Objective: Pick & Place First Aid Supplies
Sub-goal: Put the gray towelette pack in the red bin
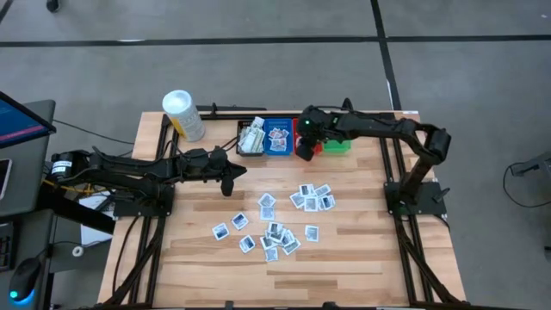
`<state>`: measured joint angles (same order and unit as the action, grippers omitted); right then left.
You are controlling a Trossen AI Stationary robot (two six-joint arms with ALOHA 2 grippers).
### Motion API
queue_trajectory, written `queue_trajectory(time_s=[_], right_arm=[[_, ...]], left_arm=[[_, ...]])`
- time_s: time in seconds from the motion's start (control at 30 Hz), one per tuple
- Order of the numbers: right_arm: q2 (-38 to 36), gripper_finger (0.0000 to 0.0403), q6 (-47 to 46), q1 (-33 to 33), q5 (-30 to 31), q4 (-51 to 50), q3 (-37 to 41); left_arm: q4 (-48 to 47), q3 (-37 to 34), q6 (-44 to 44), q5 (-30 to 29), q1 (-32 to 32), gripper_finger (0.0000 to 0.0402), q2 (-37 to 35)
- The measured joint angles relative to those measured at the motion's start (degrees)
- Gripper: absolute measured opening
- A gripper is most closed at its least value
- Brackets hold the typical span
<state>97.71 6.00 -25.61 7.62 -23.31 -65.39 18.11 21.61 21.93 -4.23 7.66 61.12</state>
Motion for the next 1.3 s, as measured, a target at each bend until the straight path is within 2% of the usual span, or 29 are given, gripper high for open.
queue_trajectory(time_s=[0.3,0.57,0.77,0.87,1.07,1.3], right_arm=[[-6.36,0.0092,2.95,7.76,-0.06,-1.11,0.00],[-9.23,0.0092,3.20,14.04,-0.31,-10.92,0.00],[-9.27,0.0092,0.15,16.64,-5.71,-13.54,0.00],[-9.28,0.0092,0.12,18.12,-6.30,-14.09,0.06],[-9.31,0.0092,-3.46,19.95,-6.32,-8.80,5.49],[-9.29,0.0092,-10.66,20.96,-7.36,4.46,16.03]], left_arm=[[0.00,0.00,0.00,0.00,0.00,0.0043,0.00],[0.00,0.00,-0.22,0.01,0.02,0.0043,0.00],[-0.02,0.00,-0.24,0.02,0.02,0.0043,0.00],[-0.02,0.00,-0.24,0.02,0.02,0.0043,0.00],[-0.04,0.00,-0.65,0.02,0.02,0.0043,0.00],[-0.04,0.00,-0.66,0.02,0.01,0.0043,0.00]])
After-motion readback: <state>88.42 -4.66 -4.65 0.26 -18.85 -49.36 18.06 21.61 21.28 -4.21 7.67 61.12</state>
